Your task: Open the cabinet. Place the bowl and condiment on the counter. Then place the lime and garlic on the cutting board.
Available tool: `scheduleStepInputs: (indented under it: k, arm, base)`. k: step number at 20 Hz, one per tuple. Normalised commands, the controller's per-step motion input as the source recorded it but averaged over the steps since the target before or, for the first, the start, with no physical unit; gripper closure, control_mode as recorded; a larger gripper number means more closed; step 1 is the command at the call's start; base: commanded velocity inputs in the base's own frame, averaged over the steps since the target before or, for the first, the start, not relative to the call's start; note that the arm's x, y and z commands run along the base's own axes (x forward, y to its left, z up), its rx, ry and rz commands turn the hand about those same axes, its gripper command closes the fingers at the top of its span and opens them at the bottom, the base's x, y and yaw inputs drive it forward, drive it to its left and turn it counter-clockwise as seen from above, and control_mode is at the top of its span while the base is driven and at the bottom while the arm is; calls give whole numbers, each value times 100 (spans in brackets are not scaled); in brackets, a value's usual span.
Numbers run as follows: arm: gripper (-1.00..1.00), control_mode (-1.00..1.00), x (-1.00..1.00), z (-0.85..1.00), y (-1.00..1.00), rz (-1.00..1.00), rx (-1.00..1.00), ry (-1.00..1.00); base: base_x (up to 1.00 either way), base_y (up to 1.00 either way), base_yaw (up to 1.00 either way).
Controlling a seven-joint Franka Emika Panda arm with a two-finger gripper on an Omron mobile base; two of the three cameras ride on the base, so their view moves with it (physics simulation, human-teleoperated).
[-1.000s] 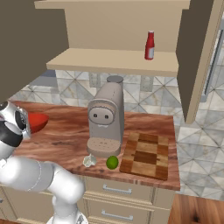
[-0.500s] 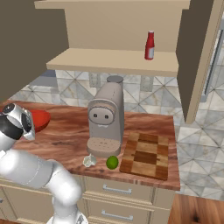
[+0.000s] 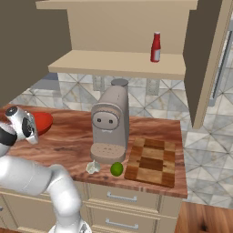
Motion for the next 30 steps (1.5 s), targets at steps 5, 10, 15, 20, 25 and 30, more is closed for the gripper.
scheduleStepInputs:
  k: [5, 10, 15, 20, 25, 30]
  arm:
    - [-100, -100, 12, -7, 17, 0, 0, 0]
    - [-100, -100, -2, 0, 6, 0, 0, 0]
    - [-100, -100, -29, 15, 0, 0, 0, -2]
    - [-100, -100, -58, 46, 0, 0, 0, -5]
    - [-100, -100, -65, 44, 0, 0, 0, -6]
    - [-100, -100, -63, 30, 0, 0, 2, -1]
  base:
    - [0, 0, 0]
    - [0, 0, 0]
    - [0, 0, 0]
    - [0, 0, 0]
    - [0, 0, 0]
    - [0, 0, 0]
